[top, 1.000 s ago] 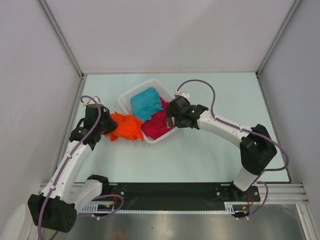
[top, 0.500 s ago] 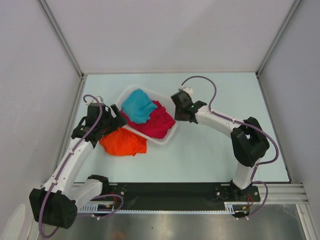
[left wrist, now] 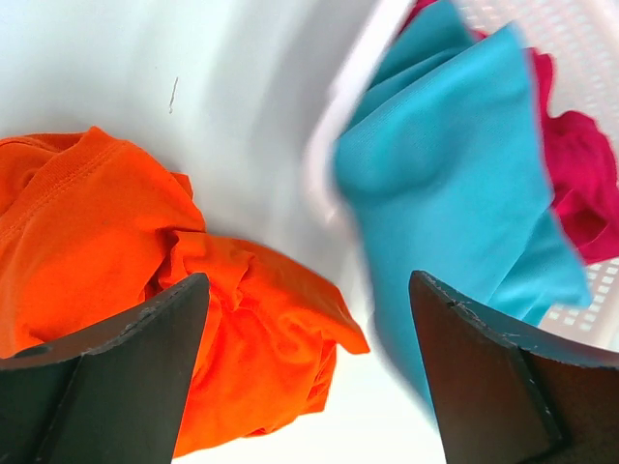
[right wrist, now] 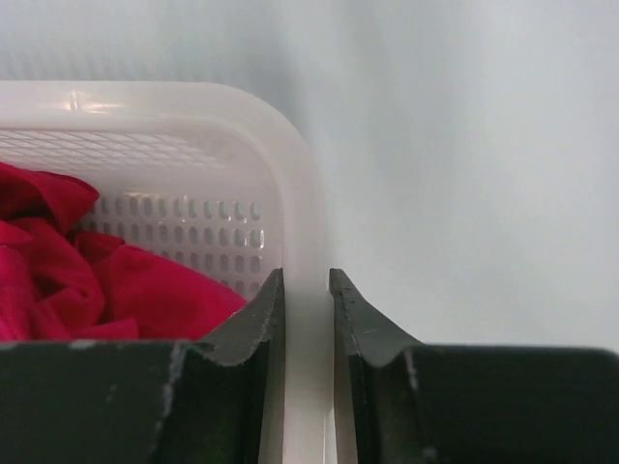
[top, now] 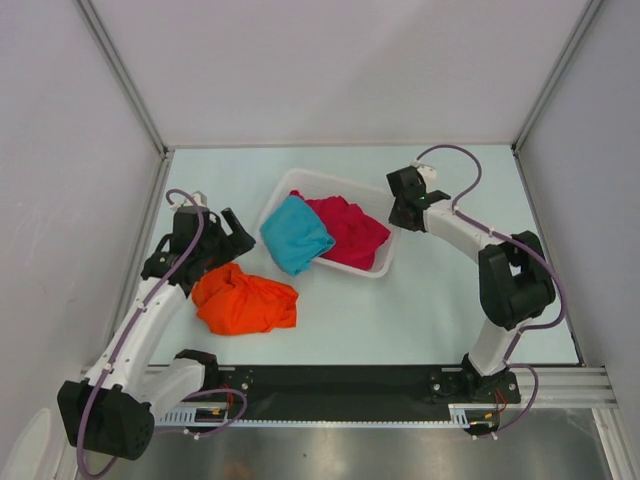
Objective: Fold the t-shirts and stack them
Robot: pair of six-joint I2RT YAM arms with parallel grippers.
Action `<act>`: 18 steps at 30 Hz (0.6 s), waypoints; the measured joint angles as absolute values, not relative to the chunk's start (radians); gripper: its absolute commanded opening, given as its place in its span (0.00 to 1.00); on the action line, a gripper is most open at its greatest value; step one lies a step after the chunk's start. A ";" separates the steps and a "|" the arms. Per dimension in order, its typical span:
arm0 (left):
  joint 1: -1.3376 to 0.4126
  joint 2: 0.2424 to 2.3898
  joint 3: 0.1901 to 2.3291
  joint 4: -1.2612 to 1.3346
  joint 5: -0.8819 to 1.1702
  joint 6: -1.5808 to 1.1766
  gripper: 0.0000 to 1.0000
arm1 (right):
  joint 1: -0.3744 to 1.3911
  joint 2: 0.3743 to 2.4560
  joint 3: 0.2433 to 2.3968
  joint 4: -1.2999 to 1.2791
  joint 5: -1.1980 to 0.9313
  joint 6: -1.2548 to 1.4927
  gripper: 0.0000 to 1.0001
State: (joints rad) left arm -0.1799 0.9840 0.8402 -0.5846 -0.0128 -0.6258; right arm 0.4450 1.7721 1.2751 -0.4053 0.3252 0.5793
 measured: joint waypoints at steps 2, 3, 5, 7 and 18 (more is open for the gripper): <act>-0.180 0.978 0.840 -0.585 -0.006 -0.621 0.89 | 0.407 1.761 1.268 -0.438 0.380 0.607 0.00; -0.179 0.976 0.840 -0.585 -0.002 -0.619 0.89 | 0.386 1.752 1.260 -0.451 0.405 0.622 0.00; -0.178 0.970 0.840 -0.585 0.007 -0.617 0.89 | 0.344 1.732 1.241 -0.482 0.455 0.664 0.00; -0.174 0.965 0.840 -0.585 0.013 -0.609 0.89 | 0.303 1.705 1.218 -0.511 0.497 0.708 0.00; -0.130 0.957 0.840 -0.585 0.062 -0.575 0.90 | 0.001 1.484 1.064 -0.661 0.687 0.911 0.00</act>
State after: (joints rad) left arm -0.1299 0.9565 0.8402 -0.5846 0.0620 -0.5747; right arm 0.0013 1.4837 1.0641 -0.6613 0.6872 0.9108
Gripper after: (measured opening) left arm 0.898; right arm 0.233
